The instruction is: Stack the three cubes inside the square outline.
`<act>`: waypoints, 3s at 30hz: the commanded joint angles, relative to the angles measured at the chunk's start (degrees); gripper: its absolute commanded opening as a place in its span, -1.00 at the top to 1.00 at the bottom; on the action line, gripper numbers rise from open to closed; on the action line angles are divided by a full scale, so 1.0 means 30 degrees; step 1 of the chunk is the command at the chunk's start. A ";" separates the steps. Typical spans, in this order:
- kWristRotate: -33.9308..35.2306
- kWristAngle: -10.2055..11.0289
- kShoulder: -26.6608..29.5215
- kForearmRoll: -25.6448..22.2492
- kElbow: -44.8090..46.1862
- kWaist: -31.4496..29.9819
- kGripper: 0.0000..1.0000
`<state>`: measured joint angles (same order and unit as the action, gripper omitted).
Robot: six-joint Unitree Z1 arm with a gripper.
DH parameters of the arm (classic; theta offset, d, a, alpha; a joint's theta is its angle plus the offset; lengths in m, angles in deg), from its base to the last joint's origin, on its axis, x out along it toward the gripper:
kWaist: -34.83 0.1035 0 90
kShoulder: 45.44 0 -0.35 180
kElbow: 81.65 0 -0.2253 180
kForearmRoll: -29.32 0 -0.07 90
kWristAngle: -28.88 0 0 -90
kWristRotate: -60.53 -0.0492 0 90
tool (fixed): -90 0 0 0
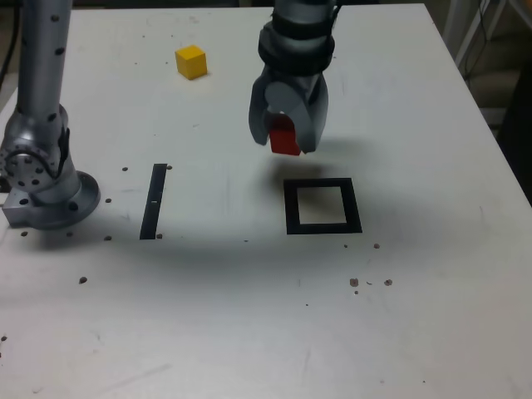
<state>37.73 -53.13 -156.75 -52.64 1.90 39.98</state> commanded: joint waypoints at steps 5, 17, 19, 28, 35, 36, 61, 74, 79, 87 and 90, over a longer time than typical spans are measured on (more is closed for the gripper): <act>0.2451 -0.0427 0.0136 -0.0347 -0.0028 -0.1301 0.34; 0.5624 -0.1691 -0.0513 -0.0713 -0.0860 -0.2624 0.34; 0.5829 -0.1786 -0.0707 -0.0724 -0.1025 -0.2659 0.34; 0.6204 -0.1990 -0.1868 -0.0713 -0.1668 -0.2684 0.34; 0.6481 -0.2406 -0.2642 -0.0709 -0.2007 -0.2684 0.34; 0.6551 -0.2453 -0.2725 -0.0709 -0.2019 -0.2684 0.34; 0.6715 -0.2721 -0.3619 -0.0160 -0.2178 -0.2684 -0.99; 0.6604 -0.2631 -0.2853 -0.0303 -0.1560 -0.2644 -0.99; 0.6611 -0.2048 -0.1694 -0.0746 -0.0910 -0.2494 -0.99; 0.6633 -0.0887 0.0371 -0.1481 -0.0086 -0.2108 -0.99; 0.6629 -0.0506 0.1061 -0.1758 0.0384 -0.1691 -0.99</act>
<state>57.63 -55.02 -154.62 -57.74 2.82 34.49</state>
